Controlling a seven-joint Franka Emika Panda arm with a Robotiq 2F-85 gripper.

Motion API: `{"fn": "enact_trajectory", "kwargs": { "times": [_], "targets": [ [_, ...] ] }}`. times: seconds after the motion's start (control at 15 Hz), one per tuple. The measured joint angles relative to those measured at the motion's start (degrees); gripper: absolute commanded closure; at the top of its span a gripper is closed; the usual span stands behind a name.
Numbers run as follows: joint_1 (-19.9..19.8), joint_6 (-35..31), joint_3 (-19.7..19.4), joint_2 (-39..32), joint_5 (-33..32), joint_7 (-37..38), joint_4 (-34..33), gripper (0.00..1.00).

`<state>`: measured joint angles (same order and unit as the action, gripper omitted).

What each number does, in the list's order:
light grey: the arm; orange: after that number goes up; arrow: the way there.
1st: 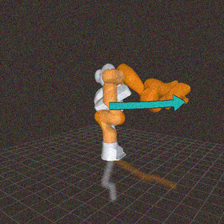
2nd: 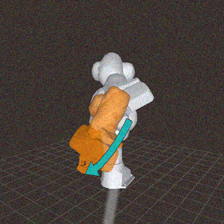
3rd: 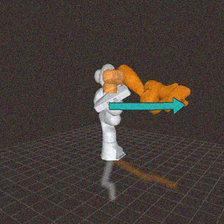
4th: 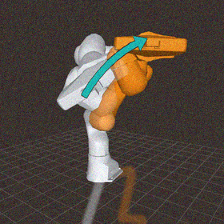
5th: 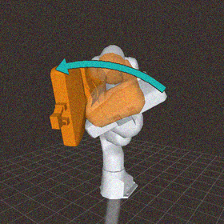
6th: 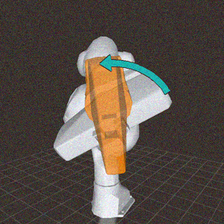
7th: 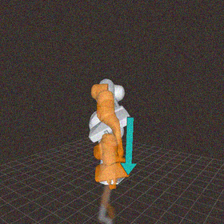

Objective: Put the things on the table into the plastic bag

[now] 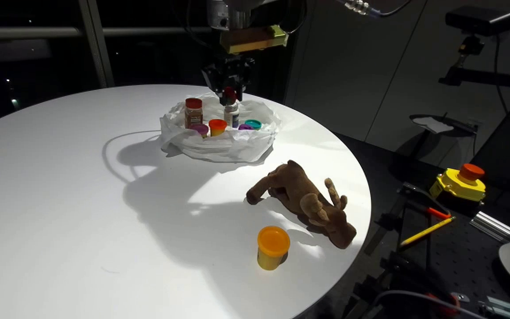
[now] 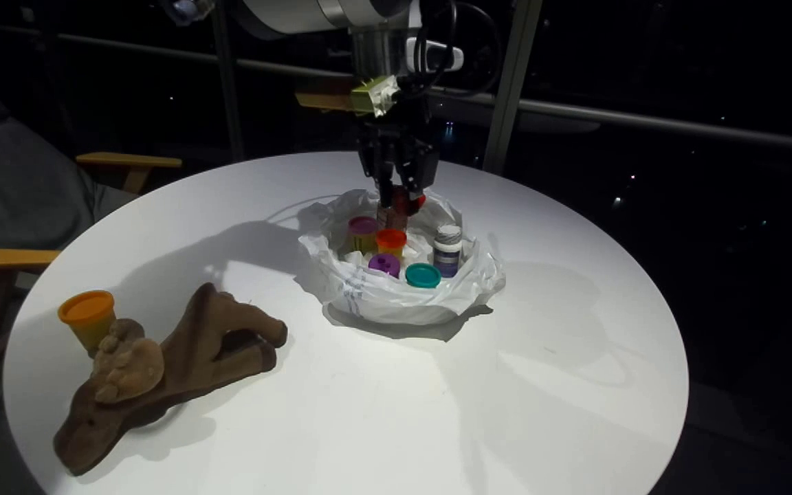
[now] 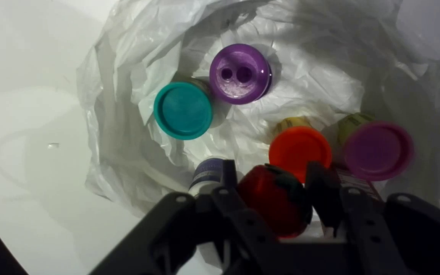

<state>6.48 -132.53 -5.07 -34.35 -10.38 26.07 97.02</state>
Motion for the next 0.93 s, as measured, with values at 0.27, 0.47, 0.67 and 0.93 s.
{"fn": "enact_trajectory", "kwargs": {
  "times": [0.27, 0.47, 0.67, 0.93],
  "targets": [
    [-0.06, 1.29, -1.62, -3.30, 0.00, -0.01, -2.47, 0.76],
    [-0.21, 2.17, -2.44, -3.72, 0.03, -0.01, -2.28, 0.76],
    [-0.69, 2.80, -2.60, -3.72, 0.46, -0.02, -1.94, 0.76],
    [-1.12, 2.91, -2.59, -3.72, 1.08, -0.12, -0.72, 0.76]
  ]
}}
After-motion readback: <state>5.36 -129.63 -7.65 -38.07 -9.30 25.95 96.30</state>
